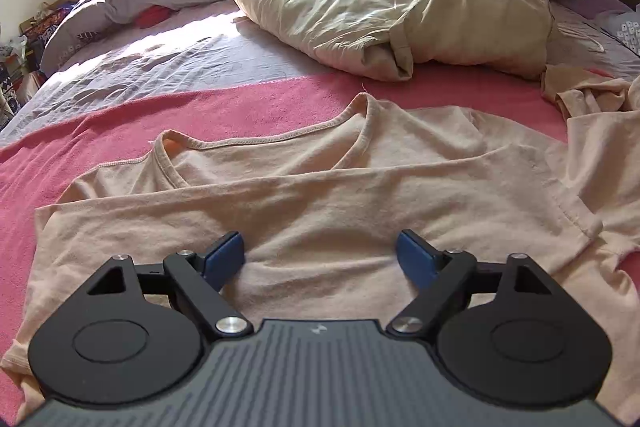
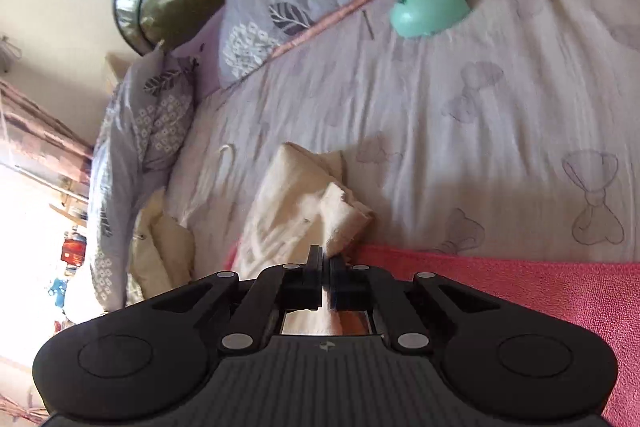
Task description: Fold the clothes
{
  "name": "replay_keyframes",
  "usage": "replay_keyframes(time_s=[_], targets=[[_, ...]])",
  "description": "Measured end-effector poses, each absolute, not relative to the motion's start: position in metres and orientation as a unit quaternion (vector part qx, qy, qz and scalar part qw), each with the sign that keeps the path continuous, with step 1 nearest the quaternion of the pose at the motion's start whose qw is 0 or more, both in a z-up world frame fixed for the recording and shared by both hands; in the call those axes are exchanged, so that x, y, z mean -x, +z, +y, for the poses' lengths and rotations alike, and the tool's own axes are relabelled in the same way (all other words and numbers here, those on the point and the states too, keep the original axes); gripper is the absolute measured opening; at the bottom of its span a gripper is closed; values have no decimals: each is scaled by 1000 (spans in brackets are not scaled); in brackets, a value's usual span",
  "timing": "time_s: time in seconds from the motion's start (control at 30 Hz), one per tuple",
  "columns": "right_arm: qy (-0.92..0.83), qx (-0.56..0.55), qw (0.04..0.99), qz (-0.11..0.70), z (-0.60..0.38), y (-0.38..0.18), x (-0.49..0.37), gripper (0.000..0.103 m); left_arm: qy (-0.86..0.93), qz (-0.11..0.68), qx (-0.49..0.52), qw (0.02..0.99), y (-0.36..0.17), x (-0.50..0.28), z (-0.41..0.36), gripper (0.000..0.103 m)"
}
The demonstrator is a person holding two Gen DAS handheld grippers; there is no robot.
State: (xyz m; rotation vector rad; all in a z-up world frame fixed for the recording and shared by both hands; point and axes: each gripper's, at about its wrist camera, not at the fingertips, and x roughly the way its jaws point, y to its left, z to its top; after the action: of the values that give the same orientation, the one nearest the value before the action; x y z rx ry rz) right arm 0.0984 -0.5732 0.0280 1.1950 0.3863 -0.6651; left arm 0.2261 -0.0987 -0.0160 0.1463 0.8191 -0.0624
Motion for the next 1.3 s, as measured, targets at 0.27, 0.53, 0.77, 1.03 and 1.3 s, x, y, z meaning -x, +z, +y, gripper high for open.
replay_keyframes(time_s=[0.27, 0.53, 0.77, 1.03, 1.3], targets=[[-10, -447, 854, 267, -438, 127, -184, 5, -11, 410, 77, 909, 50, -204, -9, 75], [164, -338, 792, 481, -206, 24, -247, 16, 43, 463, 217, 858, 39, -173, 107, 74], [139, -259, 804, 517, -171, 17, -186, 66, 8, 463, 233, 855, 20, -181, 104, 80], [73, -139, 849, 505, -217, 10, -167, 66, -116, 401, 206, 885, 43, -211, 46, 81], [107, -75, 864, 487, -208, -1, -153, 75, -94, 442, 163, 877, 15, -248, 6, 82]])
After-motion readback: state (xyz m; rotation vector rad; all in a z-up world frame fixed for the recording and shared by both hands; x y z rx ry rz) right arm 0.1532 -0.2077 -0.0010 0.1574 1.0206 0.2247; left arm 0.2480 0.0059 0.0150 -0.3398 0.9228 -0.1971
